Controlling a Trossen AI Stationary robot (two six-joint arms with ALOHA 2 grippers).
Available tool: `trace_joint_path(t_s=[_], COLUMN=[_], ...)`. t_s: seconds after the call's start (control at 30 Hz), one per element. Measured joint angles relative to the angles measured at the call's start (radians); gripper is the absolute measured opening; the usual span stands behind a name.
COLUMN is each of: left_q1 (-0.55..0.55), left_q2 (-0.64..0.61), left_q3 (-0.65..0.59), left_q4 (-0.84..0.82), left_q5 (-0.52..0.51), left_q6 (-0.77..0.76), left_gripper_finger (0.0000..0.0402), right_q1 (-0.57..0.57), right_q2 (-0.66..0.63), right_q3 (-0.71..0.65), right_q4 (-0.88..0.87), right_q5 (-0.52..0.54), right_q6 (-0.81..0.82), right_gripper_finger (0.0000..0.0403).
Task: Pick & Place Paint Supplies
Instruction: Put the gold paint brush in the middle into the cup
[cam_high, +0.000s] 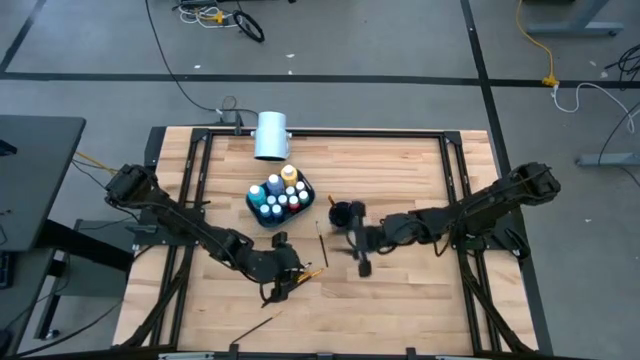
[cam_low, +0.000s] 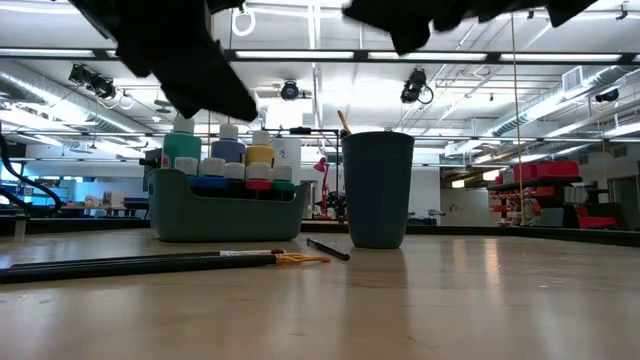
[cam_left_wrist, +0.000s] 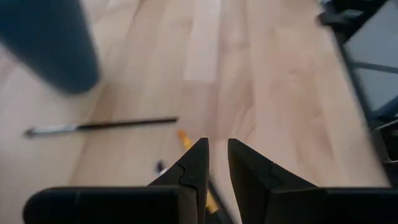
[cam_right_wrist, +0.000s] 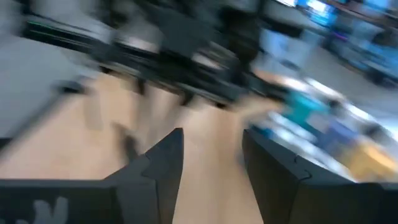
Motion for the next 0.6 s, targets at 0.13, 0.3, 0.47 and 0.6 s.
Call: trace_joint_path(t_s=[0.13, 0.3, 0.47, 0.6], left_q1=[0.000, 0.004, 0.003, 0.003], left_q2=[0.000, 0.000, 0.000, 0.000], left_q3=[-0.008, -0.013, -0.013, -0.013], left_q4=[-0.024, -0.018, -0.018, -0.019], left_q5=[-0.039, -0.041, -0.056, -0.056], left_q6=[-0.014, 0.034, 0.070, 0.079], left_gripper_finger=[0.0066, 0.0066, 0.0066, 0.0066], right_q1=[0.049, 0.094, 0.094, 0.082], right_q2=[0.020, 0.096, 0.239, 0.347], right_q3=[0.000, 0.029, 0.137, 0.198], right_q4=[0.060, 0.061, -0.065, -0.223], right_q5=[-0.152, -0.162, -0.162, -0.159], right_q6=[0.001, -0.004, 0.003, 0.029], right_gripper_finger=[0.0169, 0.0169, 0.0168, 0.0168])
